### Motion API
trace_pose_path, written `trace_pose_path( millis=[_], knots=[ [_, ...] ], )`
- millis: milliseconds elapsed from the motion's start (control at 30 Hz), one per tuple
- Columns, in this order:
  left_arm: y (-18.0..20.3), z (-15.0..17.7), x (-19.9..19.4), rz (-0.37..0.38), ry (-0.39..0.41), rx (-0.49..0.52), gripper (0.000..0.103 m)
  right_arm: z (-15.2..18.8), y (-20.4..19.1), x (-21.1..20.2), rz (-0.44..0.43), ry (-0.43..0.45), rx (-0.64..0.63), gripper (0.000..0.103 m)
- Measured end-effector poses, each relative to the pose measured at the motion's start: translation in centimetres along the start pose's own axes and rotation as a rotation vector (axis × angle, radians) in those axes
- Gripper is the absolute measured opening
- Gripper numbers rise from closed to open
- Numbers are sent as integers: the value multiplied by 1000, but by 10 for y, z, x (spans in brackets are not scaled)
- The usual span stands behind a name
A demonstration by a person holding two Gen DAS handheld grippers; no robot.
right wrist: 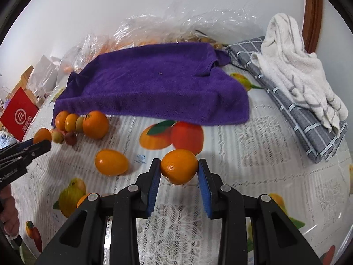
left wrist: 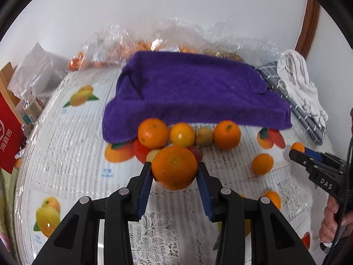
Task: Organize fruits
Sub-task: 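Carry both oranges onto the purple towel and open both grippers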
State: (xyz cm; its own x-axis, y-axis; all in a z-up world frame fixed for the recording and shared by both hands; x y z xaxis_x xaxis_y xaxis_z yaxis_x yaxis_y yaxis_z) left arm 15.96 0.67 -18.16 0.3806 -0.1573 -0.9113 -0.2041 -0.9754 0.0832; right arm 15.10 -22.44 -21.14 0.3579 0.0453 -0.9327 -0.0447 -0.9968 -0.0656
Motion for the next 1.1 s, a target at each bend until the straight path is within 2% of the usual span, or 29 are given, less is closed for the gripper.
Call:
trace_pose_path(
  millis=[367, 667, 800, 1100],
  knots=[
    [0, -34, -25, -15, 67, -11, 38, -39, 2, -25, 21, 66, 3, 34],
    [-3, -81, -29, -33, 98, -29, 38, -89, 9, -34, 32, 114, 11, 34],
    [-9, -107, -27, -37, 104, -58, 38, -116, 12, -30, 58, 139, 18, 34],
    [-13, -154, 0, -50, 85, -77, 38, -160, 17, -2, 65, 129, 35, 34]
  ],
)
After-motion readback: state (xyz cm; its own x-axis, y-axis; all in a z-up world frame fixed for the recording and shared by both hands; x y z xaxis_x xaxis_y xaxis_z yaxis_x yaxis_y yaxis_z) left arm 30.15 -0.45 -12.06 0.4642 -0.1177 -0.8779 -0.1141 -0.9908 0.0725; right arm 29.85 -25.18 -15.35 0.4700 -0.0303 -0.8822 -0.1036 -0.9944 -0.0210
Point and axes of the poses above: each gripper's, at about its wrist camera, not at the fingertips, and x roughly the way its jaws point, y to its right, z to its underside, the point moved 4 cm from there along x, roughly the way its jaws point, and after that the axes turned 14 degrees about -y, right-handed, at the moved point
